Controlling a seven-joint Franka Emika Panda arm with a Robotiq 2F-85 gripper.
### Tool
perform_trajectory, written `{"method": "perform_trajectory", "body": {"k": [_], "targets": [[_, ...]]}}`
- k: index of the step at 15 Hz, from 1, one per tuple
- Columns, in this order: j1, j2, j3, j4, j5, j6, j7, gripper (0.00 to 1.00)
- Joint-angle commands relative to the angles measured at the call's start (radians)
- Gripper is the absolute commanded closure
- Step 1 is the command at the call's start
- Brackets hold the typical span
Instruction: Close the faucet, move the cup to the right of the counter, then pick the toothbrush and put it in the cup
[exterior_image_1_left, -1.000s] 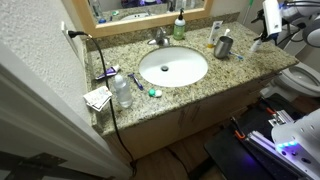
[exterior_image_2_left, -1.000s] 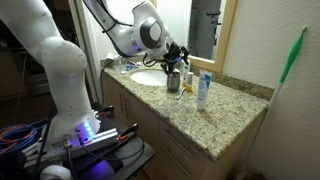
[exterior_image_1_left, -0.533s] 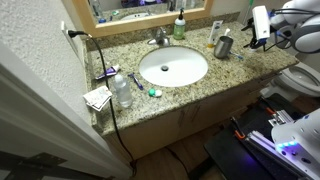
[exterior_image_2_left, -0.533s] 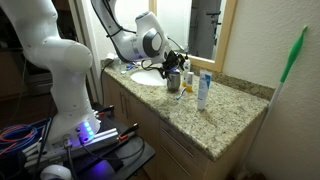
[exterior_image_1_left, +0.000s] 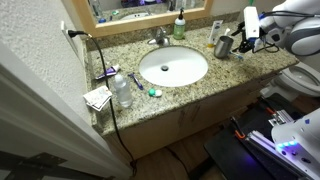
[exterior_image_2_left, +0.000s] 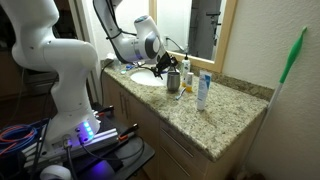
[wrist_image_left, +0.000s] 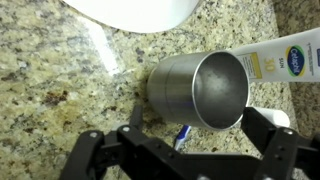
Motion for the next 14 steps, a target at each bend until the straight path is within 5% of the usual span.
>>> {"method": "perform_trajectory", "body": {"k": [1, 6, 8, 9, 12, 14], "targets": [[-0.015, 0.003, 0.018, 0.003, 0.009, -0.05, 0.02, 0.0], [-0.011, -0.107, -0.139, -0.008, -0.084, -0.068, 0.2, 0.0], [-0.006, -0.144, -0.231, -0.005, -0.033, -0.032, 0.137, 0.0], [-0.004, -0.091, -0.165, 0.001, -0.032, -0.054, 0.128, 0.0], [-0.005, -0.149, -0.234, 0.001, -0.033, -0.05, 0.122, 0.0], [0.188, -0.319, -0.389, 0.003, 0.048, -0.183, 0.049, 0.0]]}}
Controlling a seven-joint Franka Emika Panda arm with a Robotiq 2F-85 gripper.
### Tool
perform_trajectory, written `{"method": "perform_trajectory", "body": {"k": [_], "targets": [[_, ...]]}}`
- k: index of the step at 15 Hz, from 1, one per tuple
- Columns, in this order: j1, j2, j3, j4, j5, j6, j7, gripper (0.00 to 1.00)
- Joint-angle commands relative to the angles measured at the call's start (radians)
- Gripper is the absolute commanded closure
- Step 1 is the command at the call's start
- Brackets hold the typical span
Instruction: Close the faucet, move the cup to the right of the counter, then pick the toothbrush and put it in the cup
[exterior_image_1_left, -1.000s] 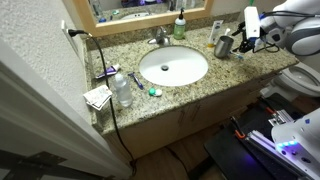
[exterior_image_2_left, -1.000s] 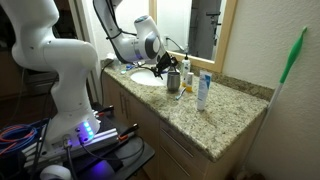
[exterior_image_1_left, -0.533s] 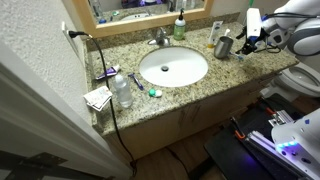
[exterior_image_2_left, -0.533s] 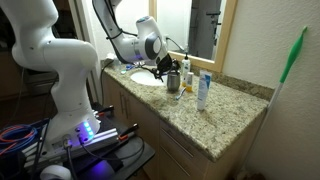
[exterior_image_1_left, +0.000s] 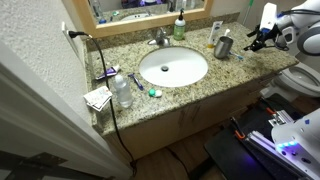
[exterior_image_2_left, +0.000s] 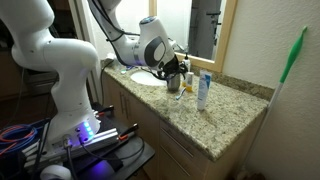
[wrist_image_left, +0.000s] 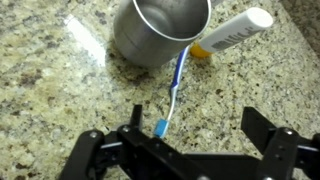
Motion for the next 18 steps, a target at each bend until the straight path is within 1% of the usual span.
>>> {"method": "perform_trajectory", "body": {"k": [1, 3, 4, 5, 7, 8, 9, 11, 12, 13, 15, 17, 18], "targets": [[0.232, -0.188, -0.216, 0.018, 0.106, -0.118, -0.085, 0.0], [0.325, -0.282, -0.336, 0.065, 0.159, -0.173, -0.116, 0.0], [0.348, -0.288, -0.353, 0.072, 0.32, -0.171, -0.226, 0.0], [0.361, -0.314, -0.371, 0.097, 0.385, -0.193, -0.238, 0.0], [0.387, -0.305, -0.383, 0.138, 0.571, -0.203, -0.299, 0.0], [0.364, -0.243, -0.344, 0.075, 0.658, -0.143, -0.404, 0.0], [0.372, -0.255, -0.352, 0.096, 0.714, -0.154, -0.432, 0.0], [0.38, -0.259, -0.355, 0.115, 0.741, -0.168, -0.436, 0.0], [0.401, -0.24, -0.363, 0.122, 0.743, -0.186, -0.421, 0.0], [0.436, -0.223, -0.381, 0.133, 0.793, -0.183, -0.429, 0.0], [0.491, -0.197, -0.407, 0.151, 0.944, -0.174, -0.518, 0.0], [0.546, -0.163, -0.432, 0.162, 1.056, -0.155, -0.576, 0.0], [0.583, -0.128, -0.453, 0.168, 1.102, -0.147, -0.587, 0.0]]}}
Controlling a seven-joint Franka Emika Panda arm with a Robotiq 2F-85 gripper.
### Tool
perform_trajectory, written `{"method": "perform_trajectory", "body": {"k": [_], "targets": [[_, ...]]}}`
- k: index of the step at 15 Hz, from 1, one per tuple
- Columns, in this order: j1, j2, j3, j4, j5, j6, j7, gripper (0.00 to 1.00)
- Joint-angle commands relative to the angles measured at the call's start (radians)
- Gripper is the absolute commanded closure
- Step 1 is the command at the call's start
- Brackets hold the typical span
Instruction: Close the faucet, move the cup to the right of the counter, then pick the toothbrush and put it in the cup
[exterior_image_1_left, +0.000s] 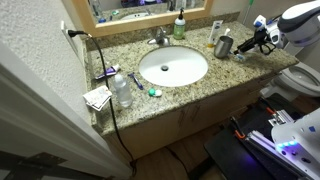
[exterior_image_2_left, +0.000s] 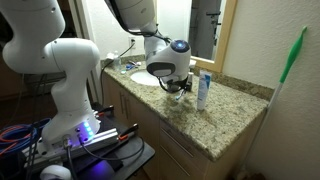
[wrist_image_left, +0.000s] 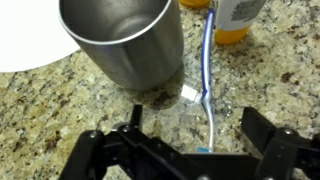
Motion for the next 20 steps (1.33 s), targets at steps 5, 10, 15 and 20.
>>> {"method": "perform_trajectory", "body": {"k": [5, 10, 15, 20], "targets": [[0.166, 0.127, -0.087, 0.028, 0.253, 0.019, -0.121, 0.0], [0.246, 0.181, -0.138, 0.03, 0.273, 0.018, -0.111, 0.27], [0.282, 0.213, -0.186, 0.021, 0.285, 0.038, -0.098, 0.62], [0.311, 0.272, -0.218, 0.006, 0.278, 0.063, -0.088, 0.96]]}}
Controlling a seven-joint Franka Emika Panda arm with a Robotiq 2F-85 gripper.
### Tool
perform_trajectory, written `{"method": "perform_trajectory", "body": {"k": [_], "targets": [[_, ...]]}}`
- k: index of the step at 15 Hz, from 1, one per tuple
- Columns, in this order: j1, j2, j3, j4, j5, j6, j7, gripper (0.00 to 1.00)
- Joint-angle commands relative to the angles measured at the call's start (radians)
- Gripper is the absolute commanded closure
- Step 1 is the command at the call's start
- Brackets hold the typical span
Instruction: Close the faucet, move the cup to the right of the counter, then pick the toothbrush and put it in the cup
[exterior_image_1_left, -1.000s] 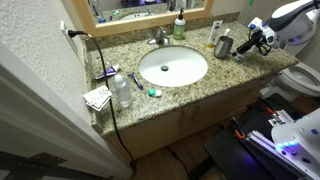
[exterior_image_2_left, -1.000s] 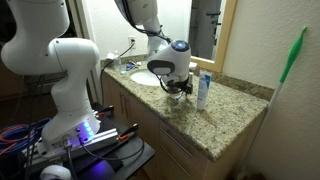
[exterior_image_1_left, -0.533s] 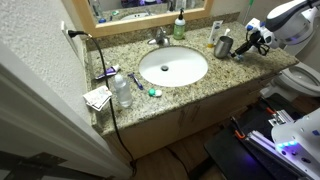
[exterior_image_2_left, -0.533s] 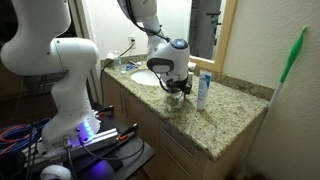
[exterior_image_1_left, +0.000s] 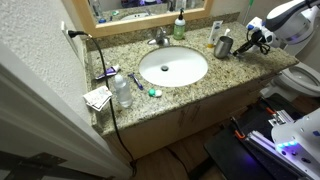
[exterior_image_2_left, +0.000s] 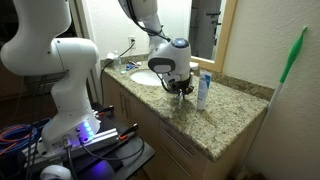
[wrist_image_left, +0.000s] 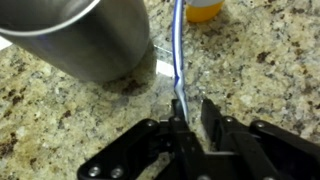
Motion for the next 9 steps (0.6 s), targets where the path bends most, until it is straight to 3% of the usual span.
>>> {"method": "perform_trajectory", "body": {"k": [1, 6, 9], "targets": [[0.053, 0.082, -0.048, -0.041, 0.031, 0.018, -0.016, 1.0], [0.093, 0.146, -0.065, -0.065, -0.013, 0.023, 0.024, 0.99], [-0.006, 0.268, 0.029, -0.092, 0.003, -0.024, 0.014, 0.99]]}}
